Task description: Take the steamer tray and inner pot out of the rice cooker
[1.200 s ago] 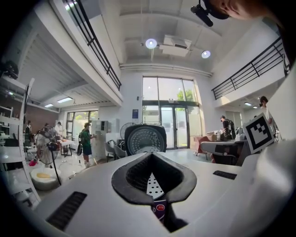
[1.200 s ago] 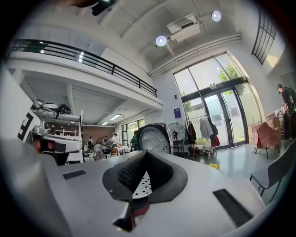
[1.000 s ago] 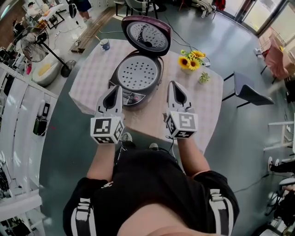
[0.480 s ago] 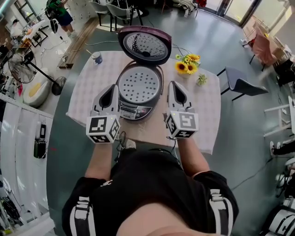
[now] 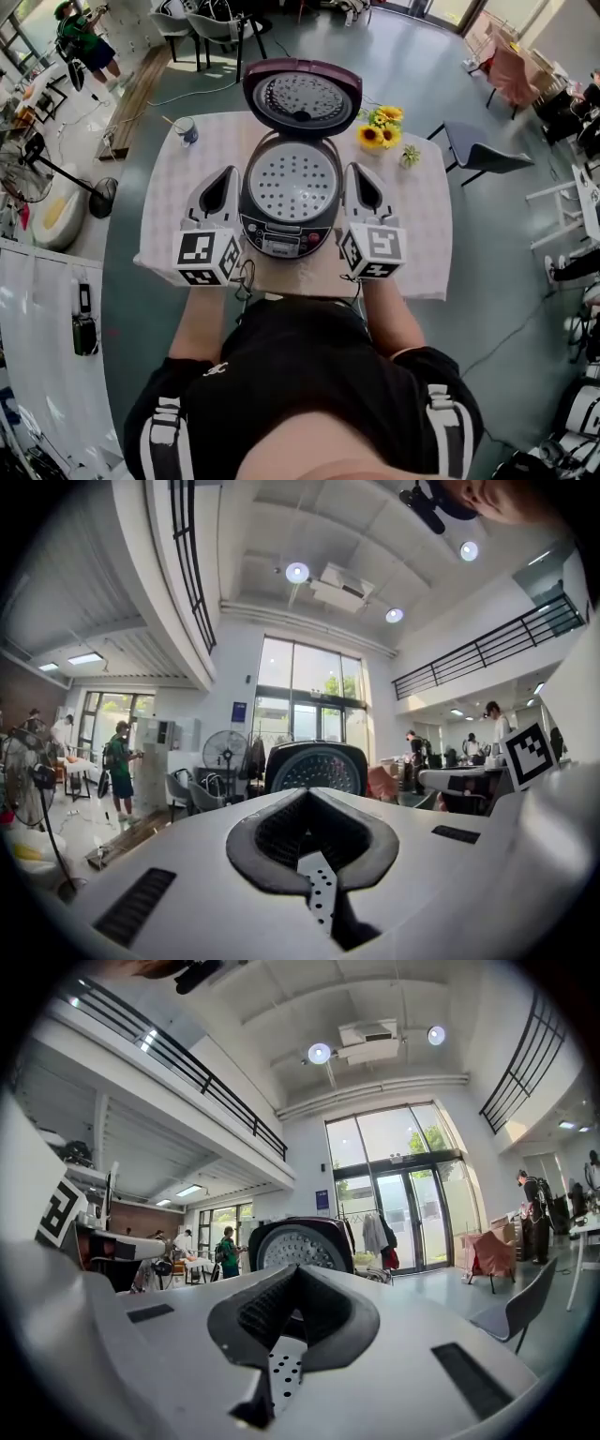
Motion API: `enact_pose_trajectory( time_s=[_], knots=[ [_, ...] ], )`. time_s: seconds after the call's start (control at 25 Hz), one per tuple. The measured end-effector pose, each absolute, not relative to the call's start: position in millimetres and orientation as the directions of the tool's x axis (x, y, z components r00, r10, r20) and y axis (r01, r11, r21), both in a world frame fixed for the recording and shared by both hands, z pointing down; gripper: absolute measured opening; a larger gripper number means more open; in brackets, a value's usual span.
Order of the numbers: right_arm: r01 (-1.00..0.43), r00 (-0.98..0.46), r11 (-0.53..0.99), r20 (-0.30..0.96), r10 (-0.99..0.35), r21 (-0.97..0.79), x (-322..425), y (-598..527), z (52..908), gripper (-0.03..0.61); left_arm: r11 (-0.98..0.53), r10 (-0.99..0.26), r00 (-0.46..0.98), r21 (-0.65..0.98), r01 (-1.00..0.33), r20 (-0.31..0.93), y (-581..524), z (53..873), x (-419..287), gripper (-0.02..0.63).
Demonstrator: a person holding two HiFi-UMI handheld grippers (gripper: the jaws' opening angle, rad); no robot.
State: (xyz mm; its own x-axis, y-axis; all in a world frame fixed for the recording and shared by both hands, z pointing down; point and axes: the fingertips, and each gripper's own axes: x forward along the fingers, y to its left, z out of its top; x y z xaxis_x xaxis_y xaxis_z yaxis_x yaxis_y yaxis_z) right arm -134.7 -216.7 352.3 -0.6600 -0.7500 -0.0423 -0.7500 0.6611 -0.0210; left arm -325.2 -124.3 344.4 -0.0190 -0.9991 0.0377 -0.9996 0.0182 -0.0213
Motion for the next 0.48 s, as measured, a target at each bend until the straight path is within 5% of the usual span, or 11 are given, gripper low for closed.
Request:
enact_pose_trajectory(
  time_s=[0.44,0.48],
  knots=[
    [-0.784,-0.619,0.621,-0.067,-0.782,-0.009,-161,-219,351,0.000,-0.021,-0.999,0.020,-0.024,-0.999,0.051,-140,350,-359,0.003],
    [-0.774,-0.631,0.633,-0.074,-0.772,-0.012,-164,-219,351,0.042,-0.032,-0.998,0.031,-0.026,-0.999,0.050,-142,350,-359,0.034]
  ],
)
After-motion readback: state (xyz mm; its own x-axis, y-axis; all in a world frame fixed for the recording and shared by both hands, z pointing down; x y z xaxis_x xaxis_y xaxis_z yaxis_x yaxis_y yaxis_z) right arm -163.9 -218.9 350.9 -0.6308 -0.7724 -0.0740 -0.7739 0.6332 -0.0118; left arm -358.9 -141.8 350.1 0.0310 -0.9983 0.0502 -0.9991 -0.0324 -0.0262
